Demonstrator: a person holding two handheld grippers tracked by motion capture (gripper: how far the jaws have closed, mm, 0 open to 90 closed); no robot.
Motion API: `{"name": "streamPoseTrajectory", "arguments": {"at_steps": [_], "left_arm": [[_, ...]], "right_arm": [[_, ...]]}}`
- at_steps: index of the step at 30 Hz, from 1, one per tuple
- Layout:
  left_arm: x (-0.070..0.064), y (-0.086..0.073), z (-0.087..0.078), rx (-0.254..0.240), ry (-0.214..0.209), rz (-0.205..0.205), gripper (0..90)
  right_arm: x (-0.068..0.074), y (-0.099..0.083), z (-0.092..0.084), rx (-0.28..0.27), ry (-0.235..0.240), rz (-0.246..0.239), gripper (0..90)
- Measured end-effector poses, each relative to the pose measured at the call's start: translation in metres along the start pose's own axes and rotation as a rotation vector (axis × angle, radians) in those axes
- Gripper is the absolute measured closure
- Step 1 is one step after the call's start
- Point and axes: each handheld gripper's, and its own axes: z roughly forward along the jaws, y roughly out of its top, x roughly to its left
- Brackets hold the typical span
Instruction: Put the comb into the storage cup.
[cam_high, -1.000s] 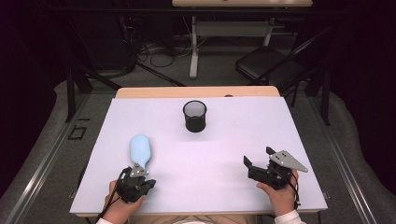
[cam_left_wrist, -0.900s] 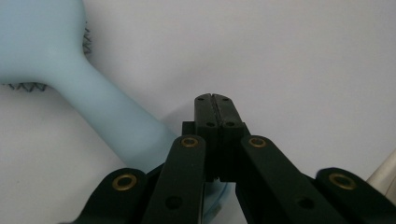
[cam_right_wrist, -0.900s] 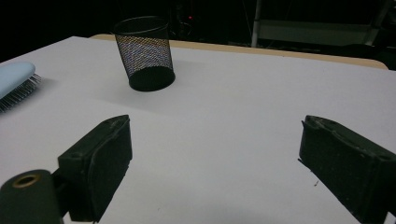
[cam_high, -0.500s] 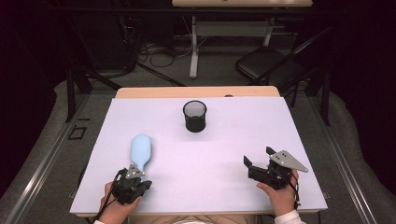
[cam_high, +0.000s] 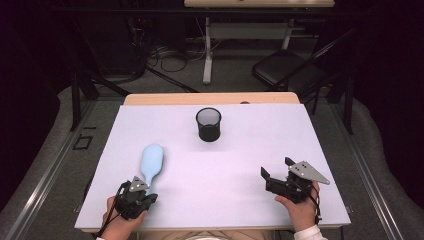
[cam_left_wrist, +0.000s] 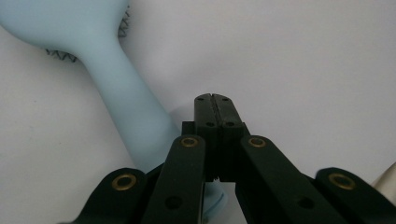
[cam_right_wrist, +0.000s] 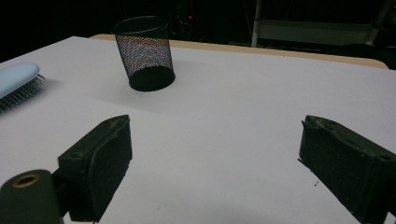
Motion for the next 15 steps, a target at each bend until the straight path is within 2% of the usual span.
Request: {"name": "streamPoseTrajectory", "arguments": {"at_steps": [9, 14, 15], "left_arm": [[0.0067, -0.0011, -0.0023, 0.010, 0.023, 0.000, 90.0], [0.0090, -0.0032, -0.0032, 0.014, 0.033, -0.007, 90.0], [0.0091, -0.0038, -0.0034, 0.015, 0.034, -0.019, 90.0]], "right_arm": [[-0.0005, -0.0001, 0.0003, -0.001, 0.004, 0.006, 9.2], [-0.0010, -0.0001, 0.0002, -0.001, 0.003, 0.007, 9.2], [-0.0009, -0.0001, 0.0002, 0.001, 0.003, 0.009, 9.3]]}}
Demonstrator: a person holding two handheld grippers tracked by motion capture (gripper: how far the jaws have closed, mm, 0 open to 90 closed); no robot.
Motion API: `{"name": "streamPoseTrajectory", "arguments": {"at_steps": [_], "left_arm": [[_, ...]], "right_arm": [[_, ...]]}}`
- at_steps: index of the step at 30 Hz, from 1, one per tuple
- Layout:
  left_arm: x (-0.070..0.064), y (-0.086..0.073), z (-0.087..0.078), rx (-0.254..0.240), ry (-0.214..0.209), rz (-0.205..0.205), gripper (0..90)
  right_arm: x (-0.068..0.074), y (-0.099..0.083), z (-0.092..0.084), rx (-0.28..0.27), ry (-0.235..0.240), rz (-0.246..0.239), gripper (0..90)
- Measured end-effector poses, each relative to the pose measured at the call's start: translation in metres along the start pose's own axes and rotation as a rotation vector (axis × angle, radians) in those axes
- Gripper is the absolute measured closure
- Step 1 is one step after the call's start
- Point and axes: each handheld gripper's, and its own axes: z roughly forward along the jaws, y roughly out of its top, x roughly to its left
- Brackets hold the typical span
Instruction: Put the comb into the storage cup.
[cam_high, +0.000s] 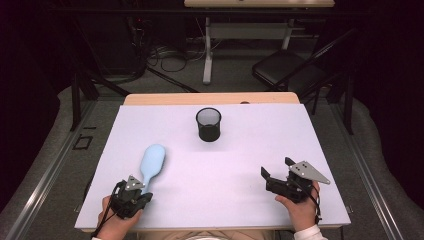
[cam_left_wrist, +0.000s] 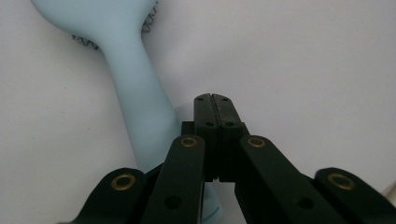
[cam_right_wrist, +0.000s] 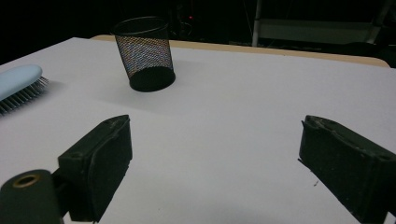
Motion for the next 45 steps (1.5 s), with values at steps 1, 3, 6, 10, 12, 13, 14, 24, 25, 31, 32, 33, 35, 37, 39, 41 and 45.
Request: {"name": "streamPoseTrajectory", "arguments": {"at_steps": [1, 3, 6, 10, 12, 13, 14, 24, 25, 31, 32, 33, 35, 37, 39, 41, 45], "left_arm": [[0.001, 0.000, -0.001, 0.003, 0.002, 0.004, 90.0], [0.003, -0.001, -0.001, 0.000, 0.008, -0.003, 90.0], [0.006, -0.003, -0.002, -0.003, 0.007, -0.013, 90.0], [0.008, -0.003, -0.003, -0.006, 0.010, -0.019, 90.0], [0.009, -0.003, -0.003, -0.004, 0.013, -0.019, 90.0], [0.009, -0.003, -0.004, -0.003, 0.012, -0.021, 90.0], [0.010, -0.003, -0.004, -0.004, 0.014, -0.020, 90.0], [0.013, -0.004, -0.004, -0.008, 0.022, -0.031, 90.0], [0.013, -0.004, -0.004, -0.008, 0.024, -0.031, 90.0], [0.016, -0.004, -0.005, -0.014, 0.027, -0.039, 90.0], [0.016, -0.004, -0.005, -0.015, 0.026, -0.039, 90.0], [0.016, -0.004, -0.005, -0.016, 0.025, -0.040, 90.0], [0.016, -0.004, -0.005, -0.018, 0.025, -0.043, 90.0], [0.016, -0.004, -0.005, -0.019, 0.023, -0.043, 90.0], [0.016, -0.004, -0.006, -0.022, 0.024, -0.046, 90.0], [0.016, -0.004, -0.006, -0.027, 0.023, -0.047, 90.0], [0.016, -0.004, -0.006, -0.035, 0.023, -0.053, 90.0]], "right_arm": [[0.000, 0.000, 0.000, 0.001, 0.000, 0.001, 9.3], [0.000, 0.000, 0.000, 0.000, 0.001, 0.000, 9.4], [0.000, 0.000, 0.000, 0.001, 0.002, -0.001, 9.4], [0.000, 0.000, 0.000, 0.005, 0.004, -0.001, 9.4], [0.000, 0.000, 0.000, 0.005, 0.004, -0.002, 9.5], [0.000, 0.000, 0.000, 0.004, 0.002, -0.002, 9.4], [0.000, 0.000, 0.000, 0.004, 0.002, -0.003, 9.4], [0.000, 0.000, 0.000, 0.003, 0.002, 0.000, 9.4], [0.000, 0.000, 0.001, -0.001, 0.001, -0.002, 9.4], [0.000, -0.001, 0.001, -0.002, 0.001, -0.002, 9.4], [0.000, -0.001, 0.001, 0.000, 0.002, -0.002, 9.5], [0.000, -0.001, 0.001, 0.000, 0.002, -0.002, 9.4], [0.000, -0.001, 0.001, 0.000, 0.002, -0.001, 9.4], [0.000, -0.001, 0.001, 0.000, 0.001, -0.002, 9.4], [0.000, -0.001, 0.001, 0.001, 0.001, -0.001, 9.5], [0.000, -0.001, 0.001, 0.000, 0.001, -0.001, 9.4], [-0.001, -0.001, 0.001, 0.002, 0.001, -0.002, 9.4]]}}
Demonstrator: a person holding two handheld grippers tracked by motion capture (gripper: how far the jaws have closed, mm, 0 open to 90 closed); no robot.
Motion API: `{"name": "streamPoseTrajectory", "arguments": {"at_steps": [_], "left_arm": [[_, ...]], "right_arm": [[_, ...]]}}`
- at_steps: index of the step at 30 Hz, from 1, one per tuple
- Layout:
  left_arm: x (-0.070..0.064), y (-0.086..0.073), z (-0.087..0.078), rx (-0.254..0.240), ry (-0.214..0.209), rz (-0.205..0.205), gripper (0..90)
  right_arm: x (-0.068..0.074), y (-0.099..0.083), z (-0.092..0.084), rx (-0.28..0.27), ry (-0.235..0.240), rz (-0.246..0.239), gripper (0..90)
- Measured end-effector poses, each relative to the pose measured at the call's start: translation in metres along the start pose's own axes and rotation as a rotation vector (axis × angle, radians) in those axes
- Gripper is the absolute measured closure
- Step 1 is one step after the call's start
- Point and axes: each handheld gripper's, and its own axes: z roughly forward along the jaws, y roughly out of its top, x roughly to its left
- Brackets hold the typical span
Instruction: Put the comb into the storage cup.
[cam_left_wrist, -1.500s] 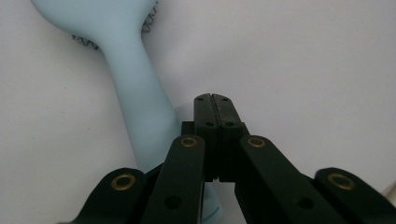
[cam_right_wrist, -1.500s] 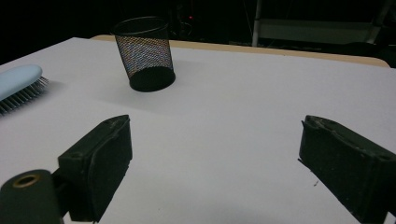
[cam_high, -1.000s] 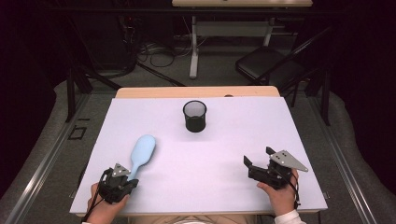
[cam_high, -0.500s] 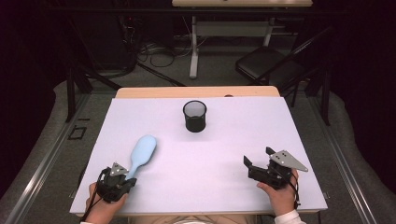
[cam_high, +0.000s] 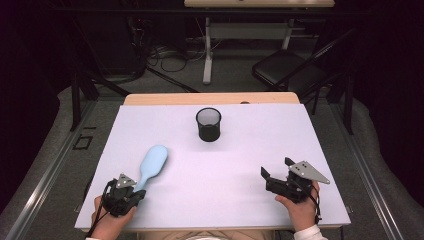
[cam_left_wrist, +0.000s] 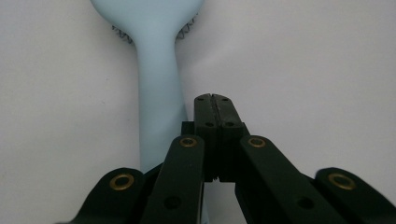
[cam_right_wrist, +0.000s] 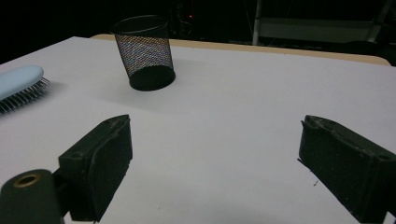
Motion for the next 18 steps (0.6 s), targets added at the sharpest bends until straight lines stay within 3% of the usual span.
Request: {"name": "streamPoseTrajectory", "arguments": {"at_steps": [14, 18], "left_arm": [[0.0021, 0.0008, -0.0036, -0.036, -0.011, -0.026, 87.4], [0.0024, 0.0013, -0.0046, -0.044, -0.004, -0.014, 85.6]], "right_arm": [[-0.0002, 0.0002, -0.0005, -0.001, -0.003, 0.002, 9.5], [0.0000, 0.0002, -0.0004, -0.002, -0.003, 0.002, 9.4]]}}
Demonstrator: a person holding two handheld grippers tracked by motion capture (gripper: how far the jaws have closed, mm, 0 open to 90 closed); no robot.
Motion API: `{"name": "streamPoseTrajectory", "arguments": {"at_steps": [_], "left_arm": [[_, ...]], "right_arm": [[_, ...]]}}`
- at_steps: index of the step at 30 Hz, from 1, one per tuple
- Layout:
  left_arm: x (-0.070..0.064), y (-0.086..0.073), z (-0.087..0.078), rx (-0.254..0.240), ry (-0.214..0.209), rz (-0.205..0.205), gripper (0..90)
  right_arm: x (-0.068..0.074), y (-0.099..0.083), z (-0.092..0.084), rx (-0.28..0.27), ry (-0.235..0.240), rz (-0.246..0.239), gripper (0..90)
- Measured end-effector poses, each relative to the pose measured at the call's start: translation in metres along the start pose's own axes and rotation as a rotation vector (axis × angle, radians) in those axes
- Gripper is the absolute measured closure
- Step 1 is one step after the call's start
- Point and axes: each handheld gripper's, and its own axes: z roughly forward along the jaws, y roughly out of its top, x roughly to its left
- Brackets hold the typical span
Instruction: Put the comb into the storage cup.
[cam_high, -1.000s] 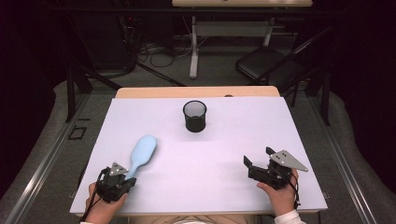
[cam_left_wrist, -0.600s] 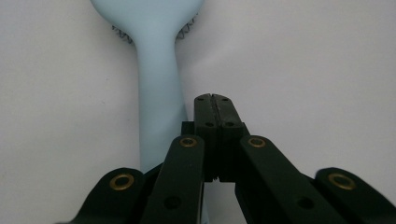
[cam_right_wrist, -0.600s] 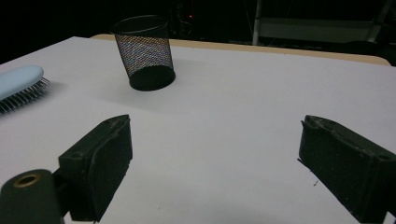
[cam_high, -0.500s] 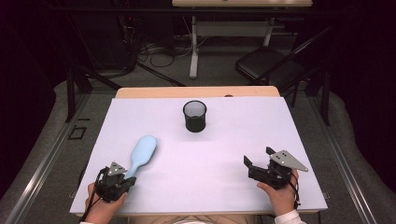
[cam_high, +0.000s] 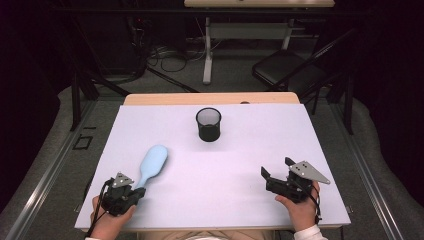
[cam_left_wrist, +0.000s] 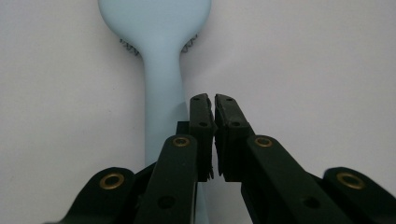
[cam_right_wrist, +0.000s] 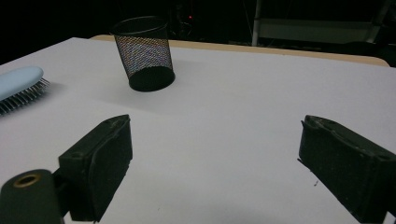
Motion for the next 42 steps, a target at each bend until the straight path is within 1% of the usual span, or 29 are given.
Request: {"name": "streamPoseTrajectory", "arguments": {"at_steps": [2, 9, 12, 18, 21, 24, 25, 29, 35, 40, 41, 42], "left_arm": [[-0.001, 0.000, 0.000, -0.002, 0.000, -0.006, 84.7], [0.000, 0.001, -0.002, -0.025, 0.000, -0.009, 78.9], [-0.001, 0.001, -0.004, -0.036, -0.001, -0.021, 75.2], [0.000, 0.001, -0.005, -0.062, 0.005, -0.023, 70.3], [0.001, 0.001, -0.006, -0.065, 0.002, -0.023, 68.6], [0.001, 0.001, -0.008, -0.082, 0.003, -0.023, 66.1], [0.001, 0.001, -0.008, -0.091, 0.008, -0.031, 65.2], [0.001, 0.001, -0.009, -0.112, 0.012, -0.033, 61.9], [0.002, 0.001, -0.010, -0.124, 0.021, -0.028, 56.6], [0.004, 0.002, -0.011, -0.140, 0.043, -0.024, 48.8], [0.005, 0.002, -0.011, -0.144, 0.038, -0.024, 48.6], [0.005, 0.002, -0.011, -0.146, 0.032, -0.033, 48.6]], "right_arm": [[0.000, 0.000, 0.000, 0.001, 0.000, 0.000, 9.4], [0.000, 0.000, 0.000, 0.000, 0.000, 0.000, 9.5], [0.000, 0.000, 0.000, 0.000, 0.000, -0.003, 9.5], [0.000, 0.000, 0.000, 0.002, 0.001, -0.004, 9.4], [0.000, 0.000, 0.000, 0.001, 0.001, -0.001, 9.4], [0.000, 0.000, 0.000, 0.000, 0.001, -0.004, 9.4], [0.000, 0.000, 0.000, -0.001, 0.001, -0.005, 9.5], [0.000, 0.000, 0.000, 0.000, 0.001, -0.005, 9.5], [0.000, 0.000, 0.001, -0.004, 0.001, -0.005, 9.5], [0.000, 0.000, 0.001, 0.000, 0.001, -0.006, 9.5], [0.000, 0.000, 0.000, -0.001, 0.000, -0.007, 9.6], [0.000, 0.000, 0.000, 0.000, 0.000, -0.006, 9.5]]}}
